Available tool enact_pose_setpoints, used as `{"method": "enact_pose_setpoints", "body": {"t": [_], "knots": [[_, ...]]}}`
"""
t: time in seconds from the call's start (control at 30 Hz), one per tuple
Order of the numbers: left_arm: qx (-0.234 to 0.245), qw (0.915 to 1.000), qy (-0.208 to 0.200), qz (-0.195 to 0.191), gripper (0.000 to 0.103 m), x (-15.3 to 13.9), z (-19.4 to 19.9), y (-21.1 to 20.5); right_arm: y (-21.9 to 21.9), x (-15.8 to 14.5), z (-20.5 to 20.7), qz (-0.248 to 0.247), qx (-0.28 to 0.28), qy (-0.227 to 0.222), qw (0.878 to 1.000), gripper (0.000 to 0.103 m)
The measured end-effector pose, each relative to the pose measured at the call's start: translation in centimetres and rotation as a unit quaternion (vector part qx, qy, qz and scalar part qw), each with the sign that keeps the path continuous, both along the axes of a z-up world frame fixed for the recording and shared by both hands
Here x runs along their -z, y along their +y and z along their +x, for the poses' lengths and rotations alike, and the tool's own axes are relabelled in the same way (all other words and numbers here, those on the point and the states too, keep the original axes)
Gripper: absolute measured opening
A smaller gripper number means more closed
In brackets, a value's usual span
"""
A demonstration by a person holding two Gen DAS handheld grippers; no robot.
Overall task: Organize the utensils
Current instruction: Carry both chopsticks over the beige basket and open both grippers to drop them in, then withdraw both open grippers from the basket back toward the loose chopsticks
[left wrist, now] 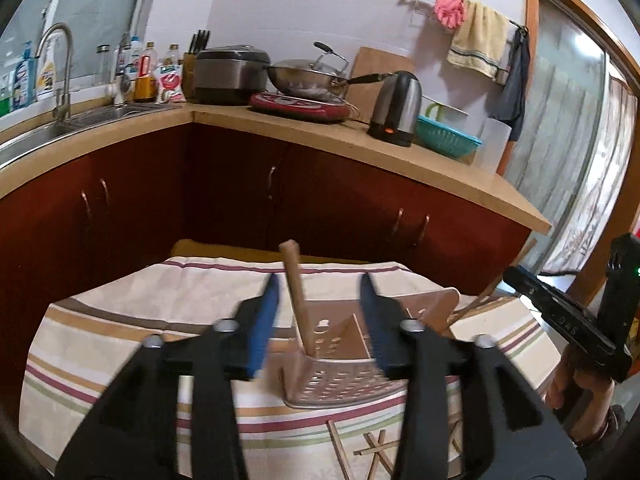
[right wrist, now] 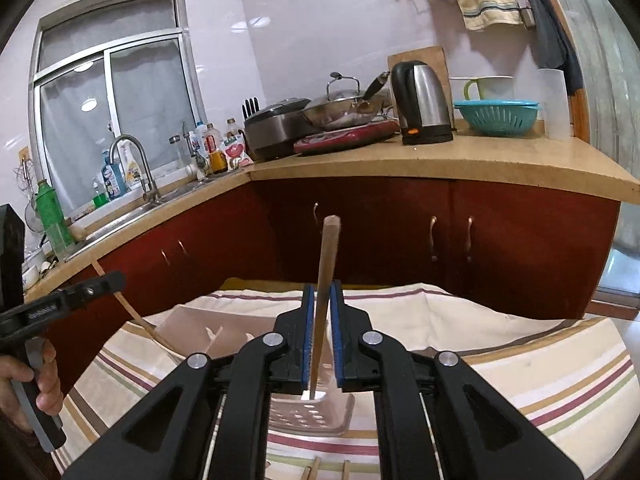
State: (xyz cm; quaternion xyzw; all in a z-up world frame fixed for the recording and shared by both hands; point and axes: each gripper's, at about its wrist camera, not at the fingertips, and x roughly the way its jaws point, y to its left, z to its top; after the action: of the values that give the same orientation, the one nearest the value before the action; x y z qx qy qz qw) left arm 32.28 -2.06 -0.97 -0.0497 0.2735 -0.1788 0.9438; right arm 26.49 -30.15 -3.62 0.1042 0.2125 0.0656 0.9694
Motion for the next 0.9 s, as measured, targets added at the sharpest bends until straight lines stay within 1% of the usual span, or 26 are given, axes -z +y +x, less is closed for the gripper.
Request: {"method": "enact_pose_setpoints", "body": {"t": [0.07, 0.13, 0.2, 0.27, 0.33, 0.43, 0.6, 0.7, 0.8, 0.9], "knots": [[-0.005, 1.0000, 0.000, -0.001, 0.053, 0.0, -0.1, 0.2, -0.2, 0.3, -0.2, 0.005, 0.002, 0.003, 1.000, 0.034], [-0.013, 0.9999, 0.000, 0.000, 0.063, 0.1, -0.5, 0.5, -0.2, 0.3, -0.4, 0.008, 0.006, 0.003, 1.000, 0.041], [-0.017, 0.9999, 0.000, 0.000, 0.065, 0.1, -0.9, 0.7, -0.2, 0.3, -0.9, 0.003, 0.010, 0.004, 1.000, 0.046], [-0.022, 0.9998, 0.000, 0.003, 0.069, 0.2, -1.6, 0.9, -0.2, 0.4, -1.5, 0.002, 0.012, 0.007, 1.000, 0.051], [-0.027, 0.9996, -0.004, 0.008, 0.074, 0.3, -2.7, 1.1, -0.2, 0.6, -2.3, 0.002, 0.014, 0.010, 1.000, 0.054], [-0.030, 0.9994, -0.004, 0.015, 0.077, 0.7, -3.9, 1.1, -0.2, 0.8, -3.2, -0.005, 0.016, 0.014, 1.000, 0.055], [-0.030, 0.9992, 0.008, 0.025, 0.078, 1.8, -5.5, 1.0, -0.5, 1.2, -4.1, -0.003, 0.020, 0.022, 1.000, 0.057], [-0.031, 0.9991, 0.014, 0.023, 0.078, 2.5, -6.6, 1.2, -0.8, 1.0, -5.0, 0.002, 0.024, 0.024, 0.999, 0.057], [-0.029, 0.9991, 0.019, 0.024, 0.078, 3.2, -8.0, 1.3, -1.0, 1.4, -6.5, -0.001, 0.028, 0.027, 0.999, 0.058], [-0.030, 0.9988, 0.027, 0.027, 0.077, 4.4, -9.7, 1.3, -1.1, 2.6, -8.5, -0.009, 0.036, 0.038, 0.999, 0.058]]}}
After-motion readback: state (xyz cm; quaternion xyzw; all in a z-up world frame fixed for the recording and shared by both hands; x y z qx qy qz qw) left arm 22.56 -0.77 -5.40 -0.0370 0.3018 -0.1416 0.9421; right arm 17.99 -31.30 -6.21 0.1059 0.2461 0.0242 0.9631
